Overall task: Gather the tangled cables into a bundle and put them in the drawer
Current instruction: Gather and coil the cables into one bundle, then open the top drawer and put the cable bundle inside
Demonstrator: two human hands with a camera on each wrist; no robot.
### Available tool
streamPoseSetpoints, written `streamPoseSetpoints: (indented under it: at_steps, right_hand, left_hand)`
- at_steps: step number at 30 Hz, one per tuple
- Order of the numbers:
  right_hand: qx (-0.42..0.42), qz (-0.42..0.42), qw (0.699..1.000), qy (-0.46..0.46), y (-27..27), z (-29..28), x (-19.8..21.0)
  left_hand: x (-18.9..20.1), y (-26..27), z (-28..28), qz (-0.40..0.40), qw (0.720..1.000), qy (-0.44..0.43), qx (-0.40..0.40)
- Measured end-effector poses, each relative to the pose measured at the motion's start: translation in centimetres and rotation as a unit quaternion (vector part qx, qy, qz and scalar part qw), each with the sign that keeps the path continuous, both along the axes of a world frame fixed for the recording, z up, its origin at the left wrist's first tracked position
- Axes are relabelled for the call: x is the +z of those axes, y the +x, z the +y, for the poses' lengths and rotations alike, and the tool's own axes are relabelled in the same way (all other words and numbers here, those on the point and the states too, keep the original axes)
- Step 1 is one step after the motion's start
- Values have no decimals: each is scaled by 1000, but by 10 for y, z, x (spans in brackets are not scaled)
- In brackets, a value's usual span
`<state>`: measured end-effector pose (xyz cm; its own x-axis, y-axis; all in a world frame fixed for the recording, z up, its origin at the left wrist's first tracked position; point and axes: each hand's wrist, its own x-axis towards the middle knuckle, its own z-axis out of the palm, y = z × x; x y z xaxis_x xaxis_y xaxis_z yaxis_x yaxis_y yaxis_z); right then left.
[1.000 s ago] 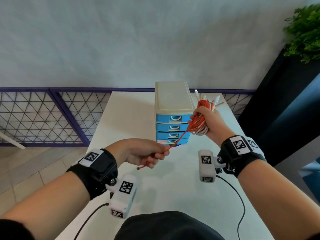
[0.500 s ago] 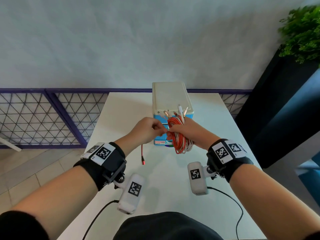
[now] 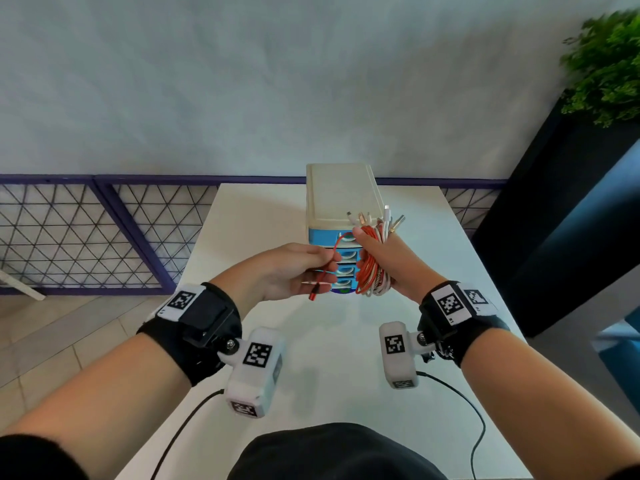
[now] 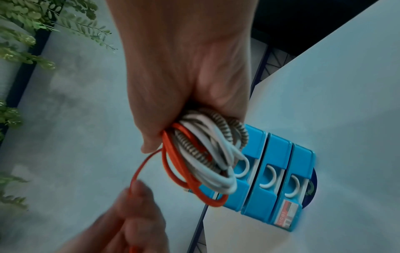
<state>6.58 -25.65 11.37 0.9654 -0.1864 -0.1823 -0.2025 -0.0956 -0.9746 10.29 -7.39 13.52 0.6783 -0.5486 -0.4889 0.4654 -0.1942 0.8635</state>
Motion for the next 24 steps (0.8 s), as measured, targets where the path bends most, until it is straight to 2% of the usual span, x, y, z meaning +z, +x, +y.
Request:
streamPoseSetpoints:
  at_steps: [2, 7, 10, 12, 14, 15, 16, 17, 19, 21, 22, 24]
  right_hand:
    - [20, 3, 1000, 15, 1, 7, 0]
    - [97, 28, 987, 122, -2, 14, 5]
    - [103, 40, 990, 84, -4, 16, 7]
    - [92, 58, 993, 39, -3, 16, 7]
    - [85, 73, 994, 13, 0, 14, 7]
    - [84, 81, 993, 0, 1, 11, 7]
    - [87, 91, 992, -13, 2, 8, 8]
    - [94, 103, 990, -21, 3, 6, 9]
    - [125, 128, 983, -38, 4, 5, 14]
    - [162, 146, 974, -58, 1, 11, 21]
    - [180, 153, 969, -68, 0, 14, 25]
    - [217, 159, 959, -93, 0, 22, 30]
  left_hand:
    - [3, -6, -10, -4, 1000, 9, -10]
    - [-2, -8, -22, 7, 1000, 3, 14]
    - [-6, -7, -19, -7, 1000, -8, -6]
    - [-5, -8, -15, -56, 998, 19, -31]
    - [-4, -7, -10, -162, 981, 94, -47]
    - [-5, -5, -6, -244, 957, 149, -45]
    - [-5, -2, -1, -339, 916, 209, -37]
    - [-4, -1, 5, -431, 862, 264, -31]
    - [-3, 1, 14, -588, 732, 339, -65]
    - [-2, 2, 14, -693, 611, 358, -135]
    - [-2, 2, 12, -726, 567, 353, -164]
    - [-5, 3, 5, -769, 497, 347, -204]
